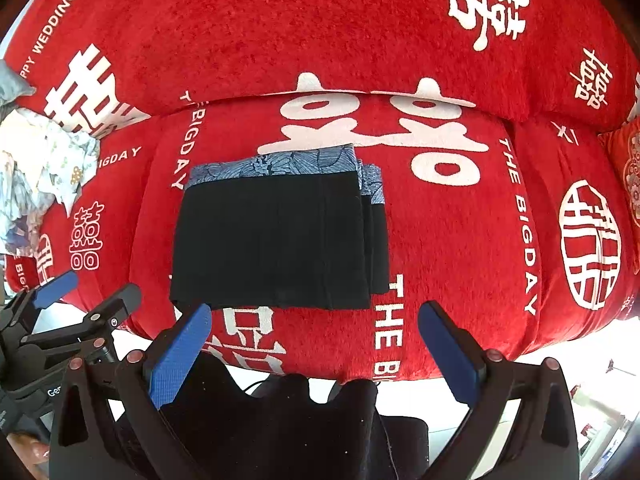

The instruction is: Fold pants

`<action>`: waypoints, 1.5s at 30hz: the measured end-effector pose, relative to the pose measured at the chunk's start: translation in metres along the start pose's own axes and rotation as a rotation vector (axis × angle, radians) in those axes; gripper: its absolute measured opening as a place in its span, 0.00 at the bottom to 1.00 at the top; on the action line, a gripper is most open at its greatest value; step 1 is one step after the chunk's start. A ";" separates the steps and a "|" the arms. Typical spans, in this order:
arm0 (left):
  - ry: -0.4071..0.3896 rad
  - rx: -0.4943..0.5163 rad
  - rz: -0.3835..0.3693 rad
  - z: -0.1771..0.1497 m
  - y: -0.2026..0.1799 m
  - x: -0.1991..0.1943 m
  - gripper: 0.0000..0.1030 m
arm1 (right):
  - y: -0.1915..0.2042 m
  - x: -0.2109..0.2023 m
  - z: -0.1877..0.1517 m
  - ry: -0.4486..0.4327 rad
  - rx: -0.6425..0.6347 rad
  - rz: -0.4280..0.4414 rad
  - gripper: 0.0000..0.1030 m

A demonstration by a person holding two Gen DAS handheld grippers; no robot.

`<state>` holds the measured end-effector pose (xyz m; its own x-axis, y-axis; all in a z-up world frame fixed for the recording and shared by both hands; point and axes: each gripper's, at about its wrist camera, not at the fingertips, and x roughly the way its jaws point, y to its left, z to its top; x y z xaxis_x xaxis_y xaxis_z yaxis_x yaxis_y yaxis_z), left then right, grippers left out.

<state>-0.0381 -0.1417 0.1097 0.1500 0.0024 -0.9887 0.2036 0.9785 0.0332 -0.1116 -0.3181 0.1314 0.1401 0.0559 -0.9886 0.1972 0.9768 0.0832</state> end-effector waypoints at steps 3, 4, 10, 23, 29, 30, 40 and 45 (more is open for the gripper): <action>0.001 -0.002 0.002 0.000 0.000 0.000 0.96 | 0.002 -0.001 0.001 -0.001 -0.007 -0.003 1.00; 0.001 -0.004 0.001 0.000 -0.001 0.000 0.96 | 0.002 -0.001 0.001 -0.002 -0.010 -0.004 1.00; 0.002 -0.005 0.002 0.000 -0.002 0.000 0.96 | 0.003 -0.002 0.002 -0.005 -0.014 -0.010 1.00; -0.011 0.007 0.016 -0.001 0.002 -0.001 0.96 | 0.004 -0.001 0.003 -0.006 -0.024 -0.016 1.00; -0.010 0.011 0.018 -0.002 0.001 -0.001 0.96 | 0.004 -0.001 0.003 -0.010 -0.036 -0.025 1.00; -0.009 0.014 0.019 -0.002 0.001 -0.001 0.96 | 0.004 -0.001 0.003 -0.010 -0.039 -0.026 1.00; -0.009 0.023 0.029 -0.002 -0.001 -0.001 0.96 | 0.008 0.000 0.004 -0.008 -0.055 -0.038 1.00; -0.011 0.024 0.031 0.000 0.001 0.000 0.96 | 0.010 0.001 0.004 -0.007 -0.060 -0.040 1.00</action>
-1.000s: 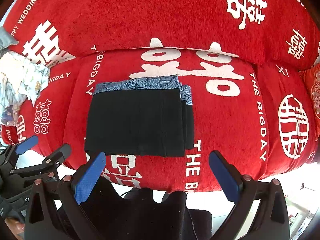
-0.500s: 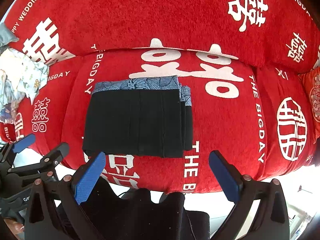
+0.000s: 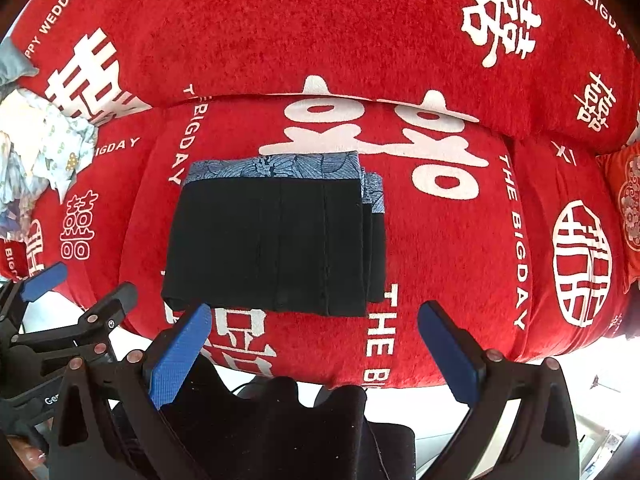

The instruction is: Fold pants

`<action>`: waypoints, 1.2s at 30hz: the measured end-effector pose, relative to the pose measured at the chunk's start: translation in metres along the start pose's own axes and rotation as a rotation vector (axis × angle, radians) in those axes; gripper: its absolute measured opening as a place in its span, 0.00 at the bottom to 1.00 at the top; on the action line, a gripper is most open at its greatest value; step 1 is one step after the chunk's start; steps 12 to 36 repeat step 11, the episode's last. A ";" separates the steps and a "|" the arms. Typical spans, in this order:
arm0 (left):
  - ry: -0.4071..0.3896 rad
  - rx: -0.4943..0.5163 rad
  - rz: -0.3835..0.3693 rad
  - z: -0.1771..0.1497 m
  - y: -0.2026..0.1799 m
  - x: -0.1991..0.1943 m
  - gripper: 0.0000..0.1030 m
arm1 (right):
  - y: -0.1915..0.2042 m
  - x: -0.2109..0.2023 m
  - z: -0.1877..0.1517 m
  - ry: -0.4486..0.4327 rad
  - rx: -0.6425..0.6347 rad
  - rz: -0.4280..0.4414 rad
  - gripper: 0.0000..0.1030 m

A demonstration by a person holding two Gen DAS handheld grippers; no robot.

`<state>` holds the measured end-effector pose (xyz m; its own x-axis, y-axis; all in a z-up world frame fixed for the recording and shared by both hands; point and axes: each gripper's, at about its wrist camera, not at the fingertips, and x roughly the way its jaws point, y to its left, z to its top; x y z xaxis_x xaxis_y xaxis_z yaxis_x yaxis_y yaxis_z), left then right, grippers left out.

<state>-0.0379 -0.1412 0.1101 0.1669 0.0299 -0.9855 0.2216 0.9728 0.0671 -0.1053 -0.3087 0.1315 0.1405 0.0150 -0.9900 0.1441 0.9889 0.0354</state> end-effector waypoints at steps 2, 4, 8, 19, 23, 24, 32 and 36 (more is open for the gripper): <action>-0.001 0.000 -0.002 0.001 0.001 0.000 0.96 | 0.000 0.000 0.000 0.000 -0.001 0.000 1.00; -0.003 -0.001 -0.007 0.002 0.002 0.000 0.96 | 0.001 0.000 0.001 -0.001 -0.004 -0.002 1.00; -0.028 0.012 -0.002 0.003 0.002 -0.002 0.96 | 0.003 0.001 0.001 0.000 -0.005 -0.004 1.00; -0.026 0.024 -0.010 0.004 0.000 -0.002 0.96 | 0.004 0.001 0.001 0.001 -0.005 -0.005 1.00; -0.026 0.024 -0.010 0.004 0.000 -0.002 0.96 | 0.004 0.001 0.001 0.001 -0.005 -0.005 1.00; -0.026 0.024 -0.010 0.004 0.000 -0.002 0.96 | 0.004 0.001 0.001 0.001 -0.005 -0.005 1.00; -0.026 0.024 -0.010 0.004 0.000 -0.002 0.96 | 0.004 0.001 0.001 0.001 -0.005 -0.005 1.00; -0.026 0.024 -0.010 0.004 0.000 -0.002 0.96 | 0.004 0.001 0.001 0.001 -0.005 -0.005 1.00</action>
